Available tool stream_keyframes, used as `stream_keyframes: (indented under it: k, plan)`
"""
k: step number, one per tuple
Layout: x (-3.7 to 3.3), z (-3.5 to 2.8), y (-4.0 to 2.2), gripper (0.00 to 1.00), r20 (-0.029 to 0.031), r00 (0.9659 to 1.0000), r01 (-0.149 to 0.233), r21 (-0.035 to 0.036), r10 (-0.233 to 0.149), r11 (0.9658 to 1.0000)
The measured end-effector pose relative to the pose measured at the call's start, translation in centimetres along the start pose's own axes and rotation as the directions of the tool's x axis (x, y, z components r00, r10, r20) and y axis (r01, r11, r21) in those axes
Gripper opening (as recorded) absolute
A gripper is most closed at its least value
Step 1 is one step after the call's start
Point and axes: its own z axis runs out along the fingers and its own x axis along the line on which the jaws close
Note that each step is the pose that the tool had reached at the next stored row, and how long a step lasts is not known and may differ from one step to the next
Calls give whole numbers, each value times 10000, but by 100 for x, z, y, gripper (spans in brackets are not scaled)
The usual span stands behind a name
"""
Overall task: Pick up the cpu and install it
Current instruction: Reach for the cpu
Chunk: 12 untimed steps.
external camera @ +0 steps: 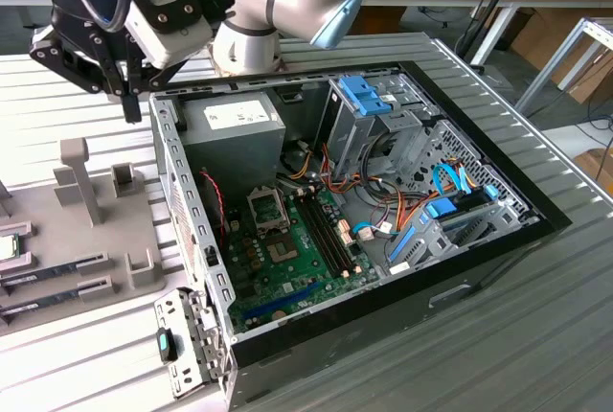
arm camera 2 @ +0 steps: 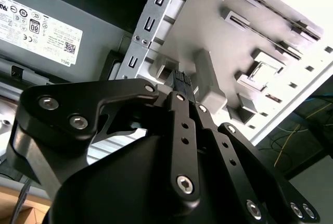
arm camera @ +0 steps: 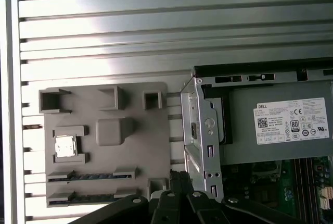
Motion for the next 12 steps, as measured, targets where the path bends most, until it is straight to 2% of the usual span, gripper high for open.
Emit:
stream_keyframes:
  k: [12]
  plan:
    - [65, -1, -5, 11, 0, 10000, 0, 0, 0, 10000]
